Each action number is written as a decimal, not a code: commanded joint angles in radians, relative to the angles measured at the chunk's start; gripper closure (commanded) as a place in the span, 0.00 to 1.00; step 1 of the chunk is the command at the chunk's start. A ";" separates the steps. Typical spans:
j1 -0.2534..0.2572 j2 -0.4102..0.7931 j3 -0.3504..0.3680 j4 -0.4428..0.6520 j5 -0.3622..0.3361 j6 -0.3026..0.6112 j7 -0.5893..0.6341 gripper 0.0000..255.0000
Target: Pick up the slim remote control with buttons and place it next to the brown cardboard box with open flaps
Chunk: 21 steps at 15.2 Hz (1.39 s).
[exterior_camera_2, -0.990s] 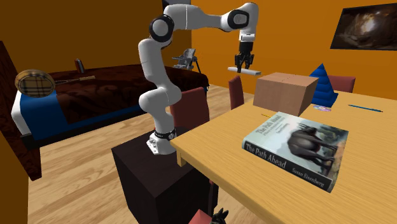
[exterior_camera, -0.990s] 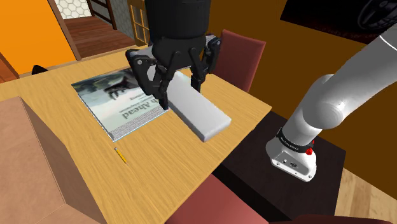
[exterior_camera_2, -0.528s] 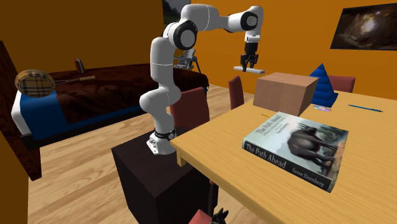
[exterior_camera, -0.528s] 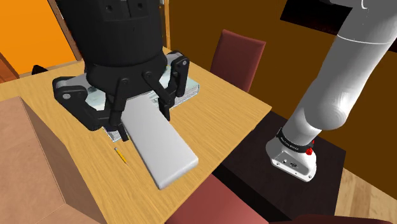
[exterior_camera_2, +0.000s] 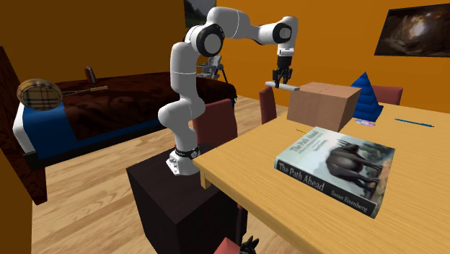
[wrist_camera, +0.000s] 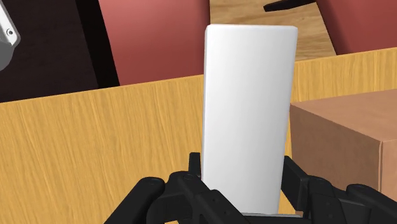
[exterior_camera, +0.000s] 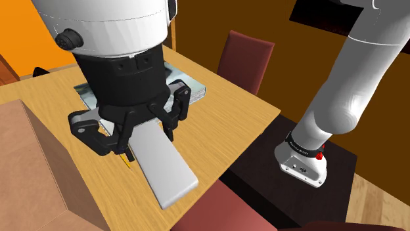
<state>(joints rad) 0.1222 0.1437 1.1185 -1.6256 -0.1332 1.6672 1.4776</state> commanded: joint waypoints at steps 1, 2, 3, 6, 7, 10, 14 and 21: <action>-0.004 -0.005 0.000 -0.032 0.004 0.030 0.000 1.00; -0.006 -0.007 0.000 -0.046 0.006 0.044 0.000 1.00; -0.008 -0.008 0.000 -0.061 0.006 0.057 -0.001 1.00; -0.011 -0.009 -0.001 -0.102 0.006 0.098 0.000 1.00; -0.012 -0.009 -0.002 -0.115 0.005 0.111 0.001 1.00; -0.012 -0.004 -0.004 -0.152 0.000 0.151 0.004 1.00; -0.009 0.008 -0.008 -0.199 -0.012 0.202 0.014 1.00; 0.005 0.042 -0.020 -0.269 -0.049 0.287 0.039 1.00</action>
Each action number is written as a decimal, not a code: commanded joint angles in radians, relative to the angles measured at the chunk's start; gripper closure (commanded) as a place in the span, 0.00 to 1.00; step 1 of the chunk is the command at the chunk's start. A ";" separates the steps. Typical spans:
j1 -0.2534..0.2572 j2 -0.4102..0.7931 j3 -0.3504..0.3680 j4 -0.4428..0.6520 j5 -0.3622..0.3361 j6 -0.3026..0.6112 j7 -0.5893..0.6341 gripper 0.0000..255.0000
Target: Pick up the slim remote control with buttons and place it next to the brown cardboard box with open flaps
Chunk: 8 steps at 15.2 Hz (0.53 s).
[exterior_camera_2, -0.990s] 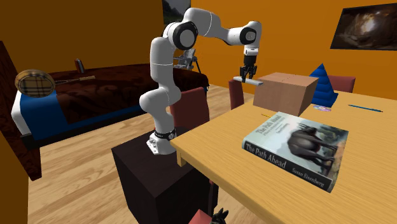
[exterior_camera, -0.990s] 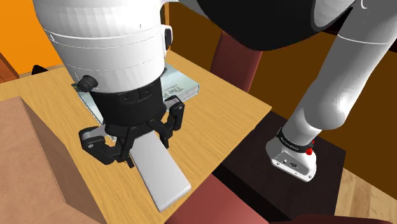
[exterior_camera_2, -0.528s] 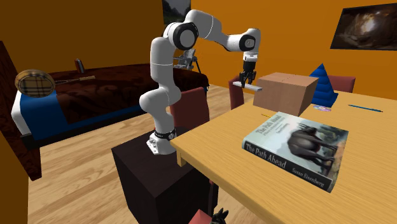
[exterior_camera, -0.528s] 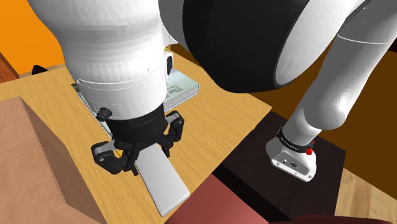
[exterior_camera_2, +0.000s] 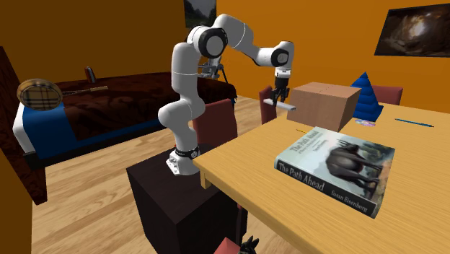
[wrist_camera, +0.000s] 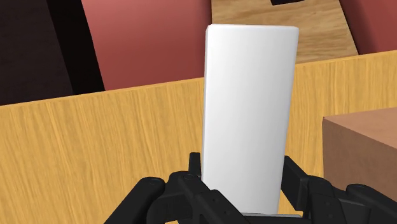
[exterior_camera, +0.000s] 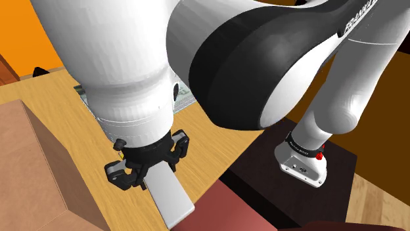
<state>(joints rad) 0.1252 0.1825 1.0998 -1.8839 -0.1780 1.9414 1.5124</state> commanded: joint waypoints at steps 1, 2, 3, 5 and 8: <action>0.005 0.010 -0.004 -0.020 -0.011 0.025 0.009 1.00; 0.008 0.016 -0.006 -0.029 -0.018 0.037 0.014 1.00; 0.011 0.023 -0.009 -0.038 -0.025 0.048 0.019 1.00; 0.019 0.037 -0.016 -0.054 -0.041 0.071 0.029 1.00; 0.031 0.060 -0.028 -0.077 -0.065 0.105 0.046 1.00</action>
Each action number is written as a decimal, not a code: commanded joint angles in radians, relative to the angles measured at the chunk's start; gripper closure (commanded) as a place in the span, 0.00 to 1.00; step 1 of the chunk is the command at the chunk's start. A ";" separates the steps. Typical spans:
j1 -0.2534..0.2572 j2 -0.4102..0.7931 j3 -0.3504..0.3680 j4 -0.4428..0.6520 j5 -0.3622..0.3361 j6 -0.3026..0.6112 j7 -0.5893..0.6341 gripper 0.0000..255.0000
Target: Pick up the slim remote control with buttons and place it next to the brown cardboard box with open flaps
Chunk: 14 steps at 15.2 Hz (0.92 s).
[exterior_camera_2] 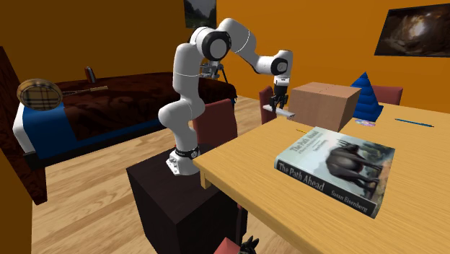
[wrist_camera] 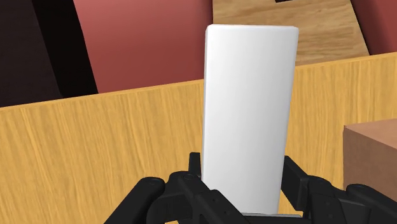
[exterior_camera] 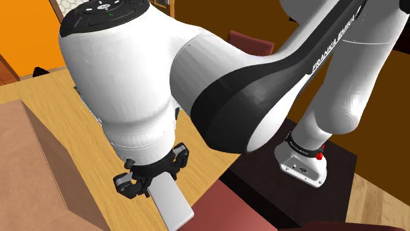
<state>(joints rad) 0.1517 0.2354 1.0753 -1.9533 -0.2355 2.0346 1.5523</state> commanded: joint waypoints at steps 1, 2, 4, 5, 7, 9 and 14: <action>0.009 0.015 -0.008 -0.015 -0.017 0.023 0.012 1.00; 0.014 0.023 -0.013 -0.022 -0.026 0.033 0.018 1.00; 0.024 0.040 -0.023 -0.035 -0.044 0.055 0.031 1.00; 0.029 0.048 -0.028 -0.041 -0.054 0.065 0.037 1.00; 0.040 0.066 -0.040 -0.052 -0.073 0.086 0.050 1.00; 0.051 0.084 -0.053 -0.063 -0.093 0.107 0.063 1.00; 0.078 0.123 -0.083 -0.083 -0.138 0.149 0.092 1.00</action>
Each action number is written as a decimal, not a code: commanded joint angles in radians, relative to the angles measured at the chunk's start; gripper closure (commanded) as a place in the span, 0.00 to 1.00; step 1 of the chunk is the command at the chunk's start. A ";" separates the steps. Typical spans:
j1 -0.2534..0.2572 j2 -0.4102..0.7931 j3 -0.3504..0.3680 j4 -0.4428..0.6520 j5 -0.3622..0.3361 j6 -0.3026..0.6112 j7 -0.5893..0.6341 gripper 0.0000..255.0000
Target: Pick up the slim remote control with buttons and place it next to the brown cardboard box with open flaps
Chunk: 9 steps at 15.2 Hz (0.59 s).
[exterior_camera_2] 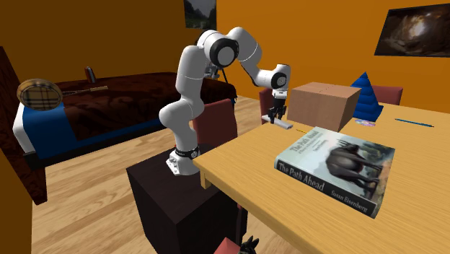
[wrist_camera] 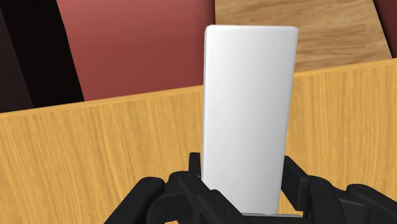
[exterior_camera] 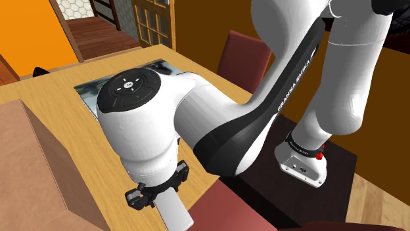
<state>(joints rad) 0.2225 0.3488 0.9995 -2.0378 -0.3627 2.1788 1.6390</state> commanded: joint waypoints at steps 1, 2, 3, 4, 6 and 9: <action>0.007 0.010 -0.007 0.001 -0.010 0.005 0.006 1.00; 0.007 0.010 -0.007 0.001 -0.010 0.005 0.005 1.00; 0.007 0.010 -0.007 0.001 -0.010 0.005 0.005 1.00; 0.007 0.010 -0.007 0.001 -0.010 0.005 0.005 1.00; 0.007 0.010 -0.007 0.001 -0.010 0.005 0.005 1.00; 0.007 0.010 -0.007 0.002 -0.010 0.005 0.006 0.00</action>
<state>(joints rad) 0.2296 0.3588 0.9922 -2.0363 -0.3729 2.1840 1.6445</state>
